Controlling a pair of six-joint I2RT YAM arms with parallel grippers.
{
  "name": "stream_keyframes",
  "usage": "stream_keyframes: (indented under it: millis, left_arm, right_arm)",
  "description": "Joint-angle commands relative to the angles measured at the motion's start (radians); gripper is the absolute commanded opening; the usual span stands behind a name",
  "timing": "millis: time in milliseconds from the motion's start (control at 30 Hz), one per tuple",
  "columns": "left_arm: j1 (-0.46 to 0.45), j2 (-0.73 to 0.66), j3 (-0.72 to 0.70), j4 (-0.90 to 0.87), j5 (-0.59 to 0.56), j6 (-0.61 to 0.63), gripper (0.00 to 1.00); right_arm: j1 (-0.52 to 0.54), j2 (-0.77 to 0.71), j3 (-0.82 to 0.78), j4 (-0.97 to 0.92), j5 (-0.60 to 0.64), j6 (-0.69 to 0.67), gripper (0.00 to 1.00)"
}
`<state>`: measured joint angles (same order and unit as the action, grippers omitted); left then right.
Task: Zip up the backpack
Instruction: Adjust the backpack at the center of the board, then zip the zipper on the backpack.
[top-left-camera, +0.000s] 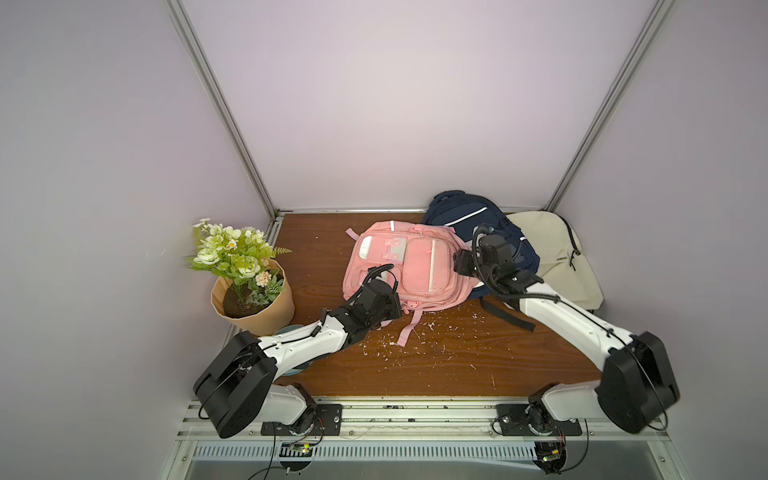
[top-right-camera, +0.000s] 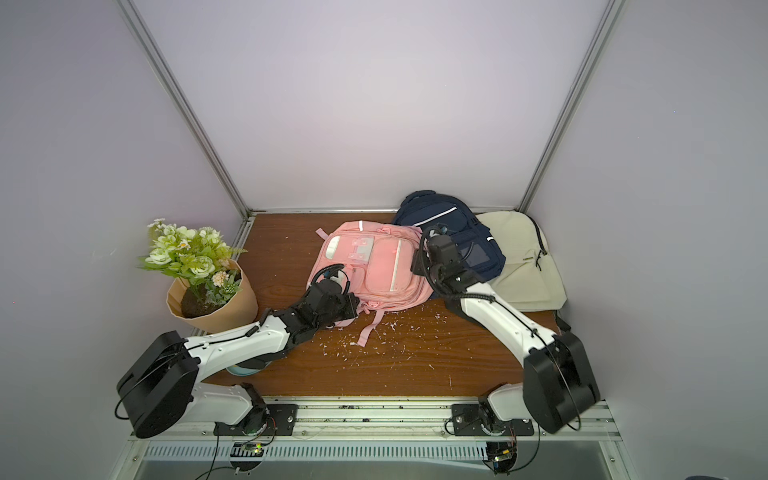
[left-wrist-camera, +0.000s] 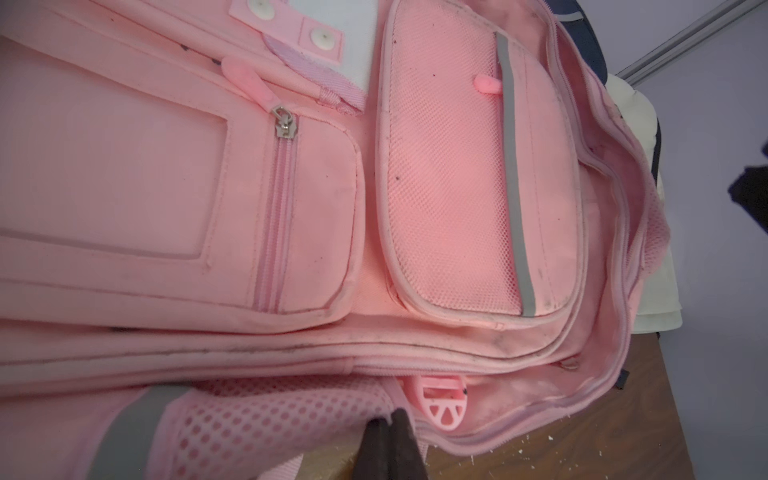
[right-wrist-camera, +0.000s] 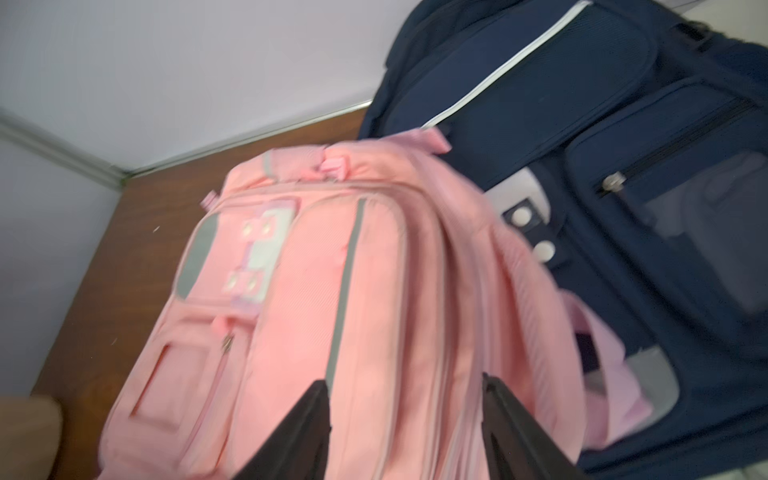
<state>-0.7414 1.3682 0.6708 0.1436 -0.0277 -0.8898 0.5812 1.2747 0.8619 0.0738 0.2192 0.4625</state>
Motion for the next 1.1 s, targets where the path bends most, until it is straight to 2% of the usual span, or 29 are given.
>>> stream_keyframes:
  millis: [0,67,167,233,333,567,833,967,1067]
  left_arm:
    - [-0.012,0.013,0.042,0.106,0.036,-0.026,0.00]
    - [-0.013,0.015,0.040,0.114,0.043,-0.030,0.00]
    - [-0.015,0.011,0.030,0.128,0.039,-0.035,0.00]
    - [-0.017,0.014,0.021,0.137,0.034,-0.030,0.00]
    - [-0.017,0.018,0.011,0.120,0.027,-0.026,0.00]
    - [-0.019,-0.012,-0.027,0.133,0.028,-0.037,0.00]
    - [-0.021,-0.017,-0.035,0.146,0.040,-0.034,0.00]
    - [-0.021,-0.018,-0.037,0.151,0.040,-0.032,0.00]
    - [-0.021,-0.015,-0.038,0.149,0.038,-0.031,0.00]
  right_arm:
    - [0.111,-0.085,-0.174,0.226,-0.092,0.021,0.61]
    - [0.187,-0.115,-0.279,0.350,-0.118,0.030,0.61]
    - [0.241,-0.078,-0.349,0.462,-0.175,0.018,0.62]
    - [0.251,-0.021,-0.336,0.453,-0.215,0.007,0.62]
    - [0.272,0.053,-0.340,0.502,-0.210,-0.015,0.62]
    - [0.291,0.182,-0.295,0.578,-0.137,-0.069,0.54]
    - [0.295,0.278,-0.215,0.582,-0.142,-0.170,0.48]
    - [0.296,0.319,-0.174,0.559,-0.081,-0.217,0.44]
    - [0.296,0.344,-0.152,0.570,-0.083,-0.240,0.44]
